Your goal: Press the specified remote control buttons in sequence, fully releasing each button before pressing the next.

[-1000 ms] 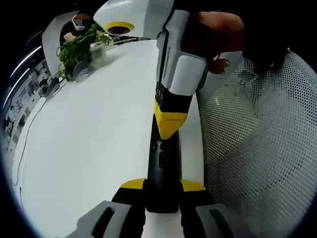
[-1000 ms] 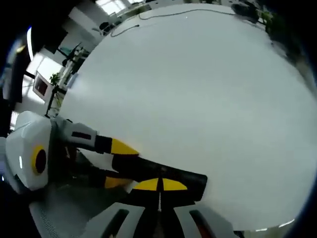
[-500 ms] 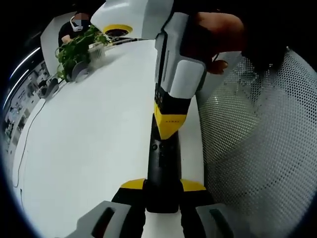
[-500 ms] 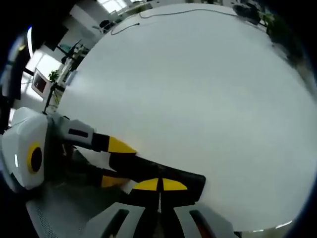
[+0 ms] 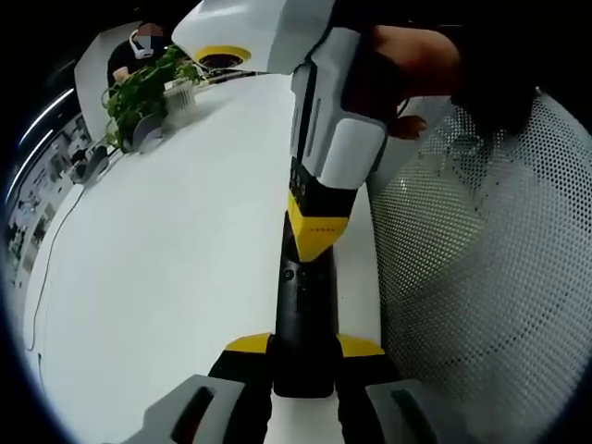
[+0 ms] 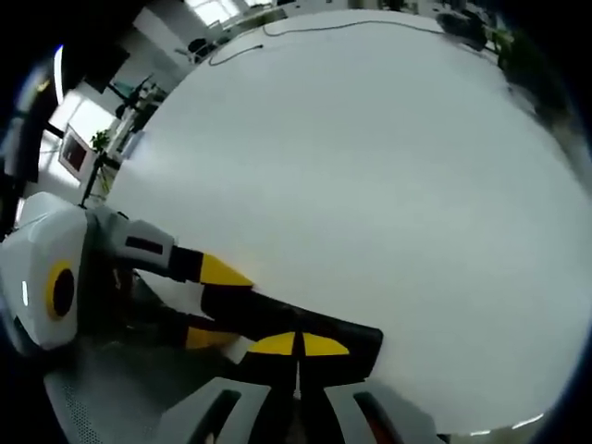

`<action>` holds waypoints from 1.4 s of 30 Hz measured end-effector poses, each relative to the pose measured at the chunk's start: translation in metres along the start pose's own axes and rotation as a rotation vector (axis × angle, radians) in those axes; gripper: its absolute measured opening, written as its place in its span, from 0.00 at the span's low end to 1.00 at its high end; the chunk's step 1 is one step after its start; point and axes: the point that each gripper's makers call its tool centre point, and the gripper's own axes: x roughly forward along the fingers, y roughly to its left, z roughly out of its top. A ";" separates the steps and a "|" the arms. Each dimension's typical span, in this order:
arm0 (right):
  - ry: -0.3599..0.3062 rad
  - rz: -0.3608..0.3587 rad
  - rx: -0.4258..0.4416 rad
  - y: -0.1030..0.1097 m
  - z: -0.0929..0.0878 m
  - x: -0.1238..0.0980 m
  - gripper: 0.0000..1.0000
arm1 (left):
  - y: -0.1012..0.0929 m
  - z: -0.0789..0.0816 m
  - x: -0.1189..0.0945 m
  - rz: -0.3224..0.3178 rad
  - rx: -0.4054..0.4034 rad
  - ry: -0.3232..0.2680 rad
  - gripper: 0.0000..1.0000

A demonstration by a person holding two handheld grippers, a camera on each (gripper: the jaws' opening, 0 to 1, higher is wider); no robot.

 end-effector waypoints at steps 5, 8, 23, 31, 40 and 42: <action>-0.016 0.002 -0.011 0.000 -0.001 -0.001 0.00 | 0.000 0.000 0.000 0.001 0.001 0.001 0.25; -0.029 0.029 0.049 0.000 0.000 -0.001 0.00 | 0.000 0.000 0.000 0.001 0.002 0.001 0.25; 0.062 0.027 0.086 -0.001 -0.011 -0.004 0.00 | -0.001 0.000 0.000 0.002 0.002 -0.005 0.25; 0.080 -0.021 0.076 -0.008 -0.014 -0.007 0.00 | 0.000 0.000 0.000 0.001 0.000 -0.008 0.25; 0.089 -0.017 0.081 -0.008 -0.016 -0.005 0.00 | 0.000 0.000 0.000 0.000 0.002 -0.006 0.25; 0.094 -0.026 0.060 -0.007 -0.016 -0.005 0.00 | 0.000 0.000 0.000 0.000 0.002 -0.006 0.25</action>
